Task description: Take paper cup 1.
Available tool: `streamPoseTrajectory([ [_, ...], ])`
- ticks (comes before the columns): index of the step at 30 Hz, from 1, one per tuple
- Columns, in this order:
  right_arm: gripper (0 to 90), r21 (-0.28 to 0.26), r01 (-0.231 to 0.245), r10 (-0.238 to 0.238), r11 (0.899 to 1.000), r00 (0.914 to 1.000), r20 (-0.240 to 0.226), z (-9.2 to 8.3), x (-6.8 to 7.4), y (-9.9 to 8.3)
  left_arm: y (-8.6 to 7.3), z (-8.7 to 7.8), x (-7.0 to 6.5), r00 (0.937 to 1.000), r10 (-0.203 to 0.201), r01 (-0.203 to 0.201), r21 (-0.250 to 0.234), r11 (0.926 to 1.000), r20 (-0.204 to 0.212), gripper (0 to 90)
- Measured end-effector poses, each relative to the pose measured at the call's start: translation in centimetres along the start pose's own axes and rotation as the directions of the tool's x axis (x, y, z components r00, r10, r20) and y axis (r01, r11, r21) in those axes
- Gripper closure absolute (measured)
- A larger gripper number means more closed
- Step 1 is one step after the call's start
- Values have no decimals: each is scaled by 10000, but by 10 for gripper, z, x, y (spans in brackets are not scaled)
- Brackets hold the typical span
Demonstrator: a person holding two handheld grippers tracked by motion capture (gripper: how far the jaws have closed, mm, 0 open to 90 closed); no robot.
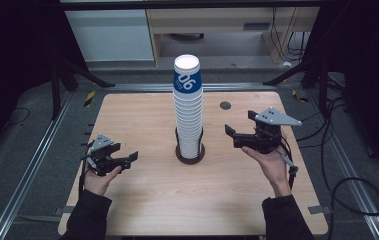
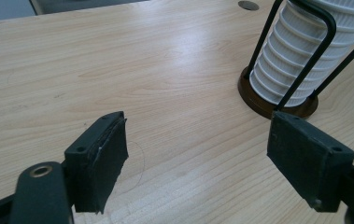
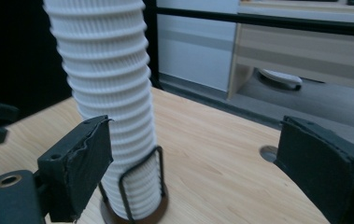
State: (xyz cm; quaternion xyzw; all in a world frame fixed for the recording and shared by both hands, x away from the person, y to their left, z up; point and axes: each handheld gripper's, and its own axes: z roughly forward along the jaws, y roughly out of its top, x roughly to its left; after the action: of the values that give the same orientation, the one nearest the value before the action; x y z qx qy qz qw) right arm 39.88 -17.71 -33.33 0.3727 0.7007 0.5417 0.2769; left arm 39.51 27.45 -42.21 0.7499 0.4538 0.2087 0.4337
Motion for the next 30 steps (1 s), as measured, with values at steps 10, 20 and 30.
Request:
streamPoseTrajectory([
  [10,100,-645,123,-175,9978,9966,-802,11,19,43,-1,3,-1,10000,43,-43,131,9999,27,192],
  [20,100,-1075,215,-345,9940,9921,-1206,30,36,74,-2,4,-1,10000,31,-31,172,9998,28,192],
  [30,99,-1362,-96,-142,9906,9848,-1728,52,46,98,-2,5,-2,9999,122,-124,258,9996,55,190],
])
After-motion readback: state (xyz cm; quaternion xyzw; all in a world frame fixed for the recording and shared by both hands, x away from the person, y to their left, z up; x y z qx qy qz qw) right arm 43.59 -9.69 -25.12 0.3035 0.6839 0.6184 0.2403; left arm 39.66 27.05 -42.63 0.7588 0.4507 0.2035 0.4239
